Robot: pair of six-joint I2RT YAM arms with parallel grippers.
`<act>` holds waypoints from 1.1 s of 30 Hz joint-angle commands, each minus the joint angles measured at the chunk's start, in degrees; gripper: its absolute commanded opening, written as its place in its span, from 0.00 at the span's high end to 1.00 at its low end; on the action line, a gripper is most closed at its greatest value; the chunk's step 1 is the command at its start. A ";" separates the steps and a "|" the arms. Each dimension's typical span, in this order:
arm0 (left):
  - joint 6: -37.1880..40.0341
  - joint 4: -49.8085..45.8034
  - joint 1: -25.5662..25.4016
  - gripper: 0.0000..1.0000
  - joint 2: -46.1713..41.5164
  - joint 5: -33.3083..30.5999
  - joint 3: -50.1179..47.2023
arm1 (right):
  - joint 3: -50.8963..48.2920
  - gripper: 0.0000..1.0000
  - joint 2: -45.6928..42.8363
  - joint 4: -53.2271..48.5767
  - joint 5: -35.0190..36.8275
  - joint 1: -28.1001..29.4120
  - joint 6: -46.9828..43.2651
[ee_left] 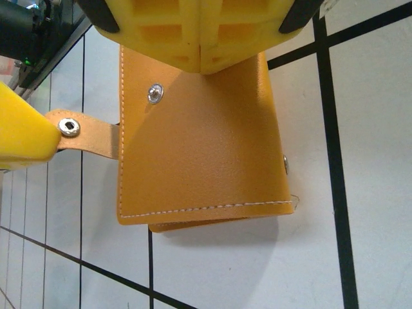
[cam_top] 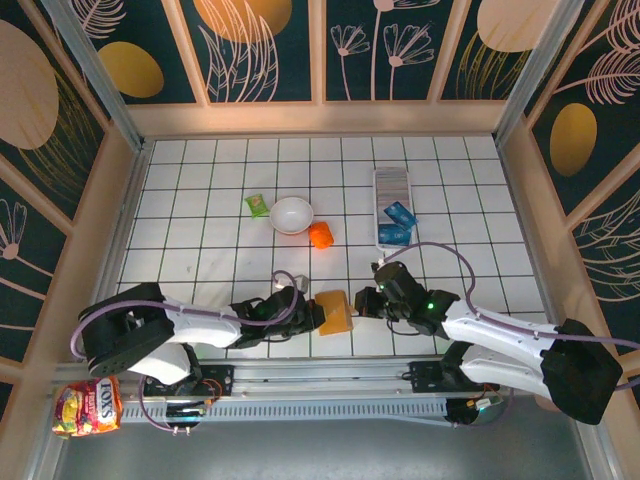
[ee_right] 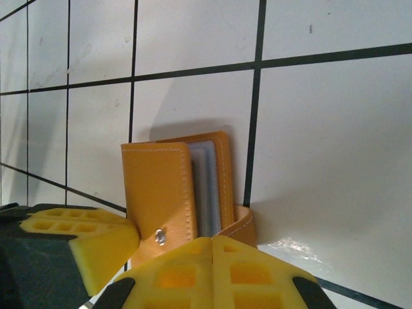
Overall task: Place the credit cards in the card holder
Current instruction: Close the button on the card holder.
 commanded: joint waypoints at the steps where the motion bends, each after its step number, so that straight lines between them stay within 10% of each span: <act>1: 0.02 -1.81 -0.51 1.00 1.52 -0.21 1.57 | 0.14 1.00 -0.13 1.48 -0.98 0.67 0.74; 33: -1.05 -2.53 -1.22 1.00 3.88 -0.20 1.30 | 3.07 1.00 15.59 10.63 -0.83 5.59 3.99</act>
